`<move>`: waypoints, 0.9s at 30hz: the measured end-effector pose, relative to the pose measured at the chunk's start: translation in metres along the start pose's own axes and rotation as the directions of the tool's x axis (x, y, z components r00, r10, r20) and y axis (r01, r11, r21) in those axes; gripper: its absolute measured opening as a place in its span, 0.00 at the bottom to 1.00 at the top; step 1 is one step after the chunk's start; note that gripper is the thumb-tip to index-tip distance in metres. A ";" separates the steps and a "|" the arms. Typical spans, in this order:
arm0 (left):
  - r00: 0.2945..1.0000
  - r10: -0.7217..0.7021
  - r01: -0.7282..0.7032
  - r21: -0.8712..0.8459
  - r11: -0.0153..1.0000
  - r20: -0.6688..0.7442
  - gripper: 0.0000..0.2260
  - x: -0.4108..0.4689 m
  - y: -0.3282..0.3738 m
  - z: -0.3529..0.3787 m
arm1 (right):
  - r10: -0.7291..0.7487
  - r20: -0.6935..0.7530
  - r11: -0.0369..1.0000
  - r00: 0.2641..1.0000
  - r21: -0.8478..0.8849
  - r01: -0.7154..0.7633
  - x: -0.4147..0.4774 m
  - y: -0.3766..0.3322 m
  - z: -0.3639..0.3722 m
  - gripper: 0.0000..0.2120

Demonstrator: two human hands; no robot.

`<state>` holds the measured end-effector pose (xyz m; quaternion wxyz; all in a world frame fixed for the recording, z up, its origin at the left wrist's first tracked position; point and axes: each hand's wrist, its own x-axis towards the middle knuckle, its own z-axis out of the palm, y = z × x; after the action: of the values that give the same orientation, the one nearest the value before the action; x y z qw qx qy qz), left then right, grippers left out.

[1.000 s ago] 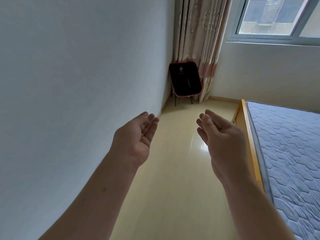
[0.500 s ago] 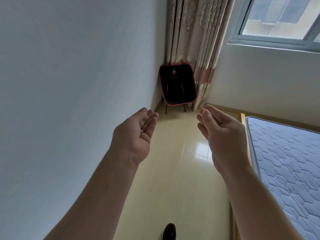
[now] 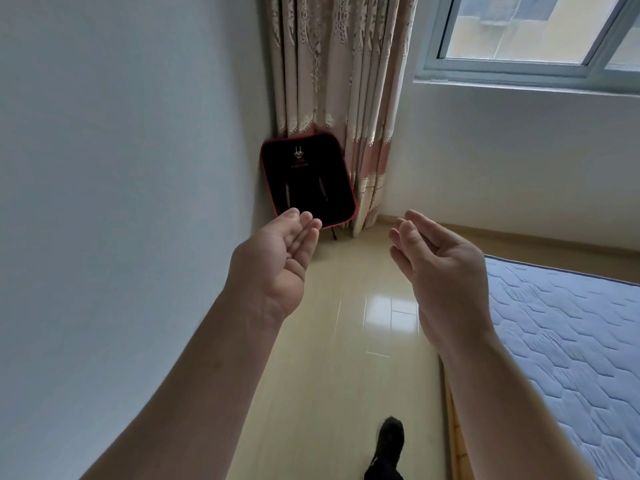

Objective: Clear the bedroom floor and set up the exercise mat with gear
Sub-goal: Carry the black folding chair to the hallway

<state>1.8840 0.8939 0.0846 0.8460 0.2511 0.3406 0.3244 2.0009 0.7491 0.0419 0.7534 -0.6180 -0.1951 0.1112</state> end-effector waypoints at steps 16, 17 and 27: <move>0.984 0.123 -0.128 -0.028 0.991 -0.131 0.07 0.290 -0.016 0.235 | 0.078 0.147 0.993 0.986 0.074 -0.090 0.409 0.040 -0.007 0.17; 0.984 0.123 -0.129 -0.038 0.991 -0.130 0.07 0.314 -0.018 0.245 | 0.078 0.160 0.994 0.984 0.062 -0.089 0.434 0.047 -0.004 0.17; 0.981 0.110 -0.125 -0.094 0.988 -0.157 0.08 0.535 0.001 0.329 | 0.057 0.221 0.997 0.974 -0.059 -0.045 0.660 0.096 0.057 0.15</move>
<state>2.4255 1.2125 0.0750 0.8089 0.2013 0.3711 0.4091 2.5768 1.0899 0.0606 0.7069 -0.6265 -0.2651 0.1938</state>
